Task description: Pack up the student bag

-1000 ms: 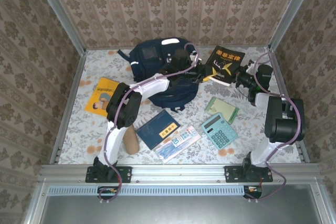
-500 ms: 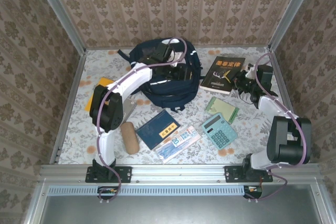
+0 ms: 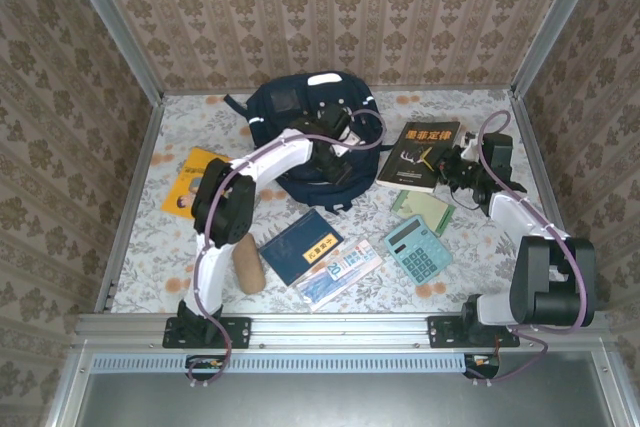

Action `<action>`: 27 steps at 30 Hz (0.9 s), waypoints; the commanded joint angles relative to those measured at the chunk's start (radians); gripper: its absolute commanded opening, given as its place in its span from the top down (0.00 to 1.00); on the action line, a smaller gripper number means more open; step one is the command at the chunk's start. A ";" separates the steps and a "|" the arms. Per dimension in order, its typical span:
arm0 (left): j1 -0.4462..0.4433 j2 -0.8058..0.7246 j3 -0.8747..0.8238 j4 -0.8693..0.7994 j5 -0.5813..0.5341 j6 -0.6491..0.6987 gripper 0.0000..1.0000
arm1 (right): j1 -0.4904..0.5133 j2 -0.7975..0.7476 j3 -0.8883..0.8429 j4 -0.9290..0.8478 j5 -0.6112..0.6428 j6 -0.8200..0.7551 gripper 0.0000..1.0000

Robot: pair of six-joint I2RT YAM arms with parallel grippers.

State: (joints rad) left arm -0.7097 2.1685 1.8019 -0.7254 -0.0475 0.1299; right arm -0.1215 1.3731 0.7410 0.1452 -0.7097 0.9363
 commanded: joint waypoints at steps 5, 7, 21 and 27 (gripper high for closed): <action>-0.045 0.082 0.037 0.038 -0.291 0.108 0.32 | 0.026 -0.040 0.004 0.030 -0.004 -0.021 1.00; -0.049 0.082 0.033 0.066 -0.326 0.112 0.32 | 0.034 -0.038 0.006 0.028 -0.007 -0.022 1.00; -0.048 0.171 0.095 0.032 -0.304 0.196 0.59 | 0.046 -0.048 -0.012 0.024 -0.022 -0.033 1.00; -0.051 0.121 0.118 0.051 -0.373 0.185 1.00 | 0.051 -0.042 -0.017 0.042 -0.024 -0.018 1.00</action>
State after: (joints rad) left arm -0.7872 2.2936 1.9091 -0.6888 -0.3283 0.3168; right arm -0.0792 1.3655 0.7280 0.1452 -0.7097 0.9192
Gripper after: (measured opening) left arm 0.050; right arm 0.172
